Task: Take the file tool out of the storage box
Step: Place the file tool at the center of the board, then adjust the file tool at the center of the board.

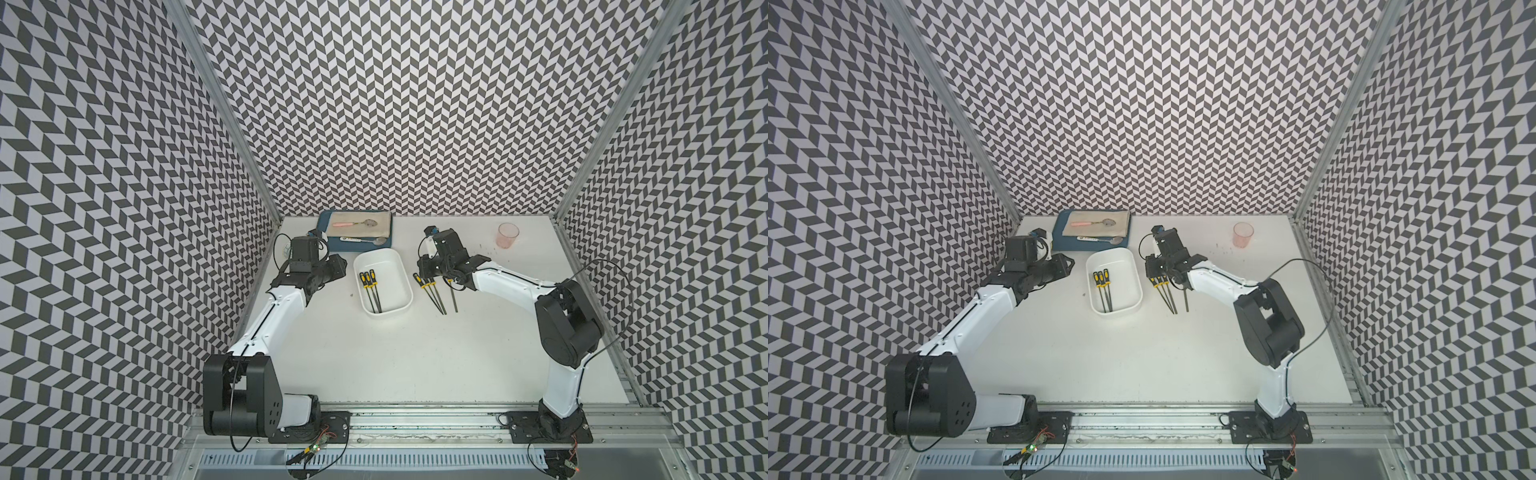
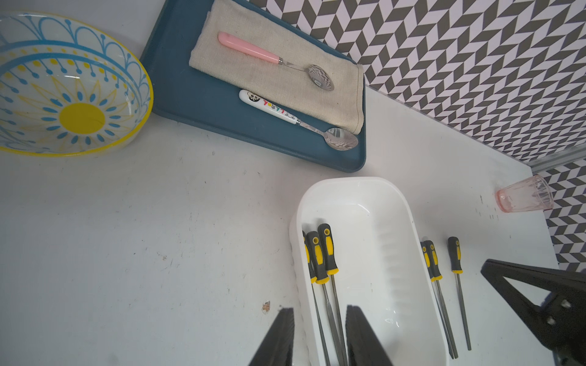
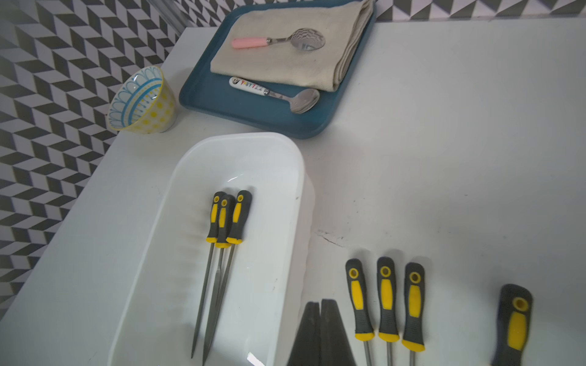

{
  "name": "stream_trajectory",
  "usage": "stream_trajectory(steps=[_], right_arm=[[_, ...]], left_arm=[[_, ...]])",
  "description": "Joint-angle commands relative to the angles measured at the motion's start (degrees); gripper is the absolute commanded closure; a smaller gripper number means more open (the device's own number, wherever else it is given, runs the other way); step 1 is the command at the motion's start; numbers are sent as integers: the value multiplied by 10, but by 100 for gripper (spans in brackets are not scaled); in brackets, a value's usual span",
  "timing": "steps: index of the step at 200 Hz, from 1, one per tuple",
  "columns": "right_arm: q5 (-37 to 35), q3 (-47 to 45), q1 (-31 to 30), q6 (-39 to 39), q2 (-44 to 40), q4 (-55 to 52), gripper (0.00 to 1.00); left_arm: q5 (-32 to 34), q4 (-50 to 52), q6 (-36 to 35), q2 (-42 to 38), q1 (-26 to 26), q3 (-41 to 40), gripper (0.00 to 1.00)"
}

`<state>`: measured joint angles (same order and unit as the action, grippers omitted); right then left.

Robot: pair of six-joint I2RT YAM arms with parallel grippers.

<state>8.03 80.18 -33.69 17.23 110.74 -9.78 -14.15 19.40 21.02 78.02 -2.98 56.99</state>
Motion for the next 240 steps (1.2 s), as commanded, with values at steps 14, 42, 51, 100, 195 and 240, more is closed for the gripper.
stream_trajectory(steps=[14,42,51,100,195,240], right_arm=[[55,33,-4,11,59,11,100],[48,41,-5,22,74,12,100],[49,47,-5,20,79,7,100],[23,83,-28,8,116,-29,100],[-58,134,-37,2,159,-92,100],[-89,147,-37,1,171,-114,100]], left_arm=[[9,10,-7,4,-4,8,67],[10,11,-9,4,-4,8,67],[9,11,-8,4,-4,8,67],[9,11,-8,5,-4,9,67],[8,13,-10,5,-3,10,67],[7,13,-11,5,-4,9,67]])
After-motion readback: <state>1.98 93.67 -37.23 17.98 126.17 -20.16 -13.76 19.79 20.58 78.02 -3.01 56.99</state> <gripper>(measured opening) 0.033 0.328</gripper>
